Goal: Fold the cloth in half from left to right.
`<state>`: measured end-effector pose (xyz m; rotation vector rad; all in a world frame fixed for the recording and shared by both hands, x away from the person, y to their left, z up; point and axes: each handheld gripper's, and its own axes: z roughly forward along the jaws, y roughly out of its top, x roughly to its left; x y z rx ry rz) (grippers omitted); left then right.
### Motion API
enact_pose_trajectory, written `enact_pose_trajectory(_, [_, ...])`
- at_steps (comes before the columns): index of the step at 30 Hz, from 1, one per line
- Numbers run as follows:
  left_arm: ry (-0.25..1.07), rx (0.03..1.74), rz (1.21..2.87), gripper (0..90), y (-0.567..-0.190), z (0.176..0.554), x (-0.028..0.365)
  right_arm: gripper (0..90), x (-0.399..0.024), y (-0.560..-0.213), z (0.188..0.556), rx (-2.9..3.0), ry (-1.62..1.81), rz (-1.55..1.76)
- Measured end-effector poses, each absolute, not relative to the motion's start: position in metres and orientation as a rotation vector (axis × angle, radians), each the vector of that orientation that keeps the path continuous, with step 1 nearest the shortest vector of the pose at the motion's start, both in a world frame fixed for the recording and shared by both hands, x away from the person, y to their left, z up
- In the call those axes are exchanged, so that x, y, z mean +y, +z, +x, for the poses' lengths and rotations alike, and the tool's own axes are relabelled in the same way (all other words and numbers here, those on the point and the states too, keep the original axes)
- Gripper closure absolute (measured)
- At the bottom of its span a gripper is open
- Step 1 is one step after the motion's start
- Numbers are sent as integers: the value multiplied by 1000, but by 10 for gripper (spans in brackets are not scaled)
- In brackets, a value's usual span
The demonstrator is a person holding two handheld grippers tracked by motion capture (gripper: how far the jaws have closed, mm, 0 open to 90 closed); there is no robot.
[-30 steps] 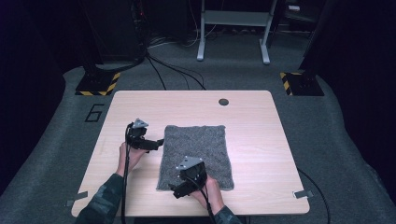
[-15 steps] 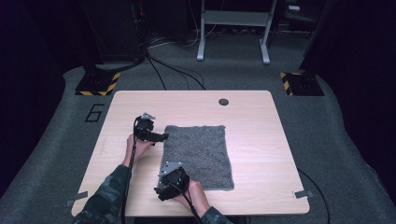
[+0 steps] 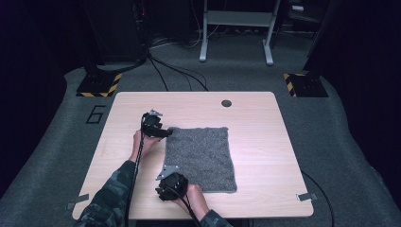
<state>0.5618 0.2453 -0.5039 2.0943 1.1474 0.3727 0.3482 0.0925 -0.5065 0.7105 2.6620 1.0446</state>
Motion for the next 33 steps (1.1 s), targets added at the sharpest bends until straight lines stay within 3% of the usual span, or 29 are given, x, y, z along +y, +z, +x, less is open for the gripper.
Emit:
enact_pose_trajectory(20, [419,1149,2132,632,-513,567,240,646,97,-516,351,2655,1033,735])
enact_pose_trajectory(33, [463,1169,2103,860,-515,562,238,808,94,-517,348,2608,1032,746])
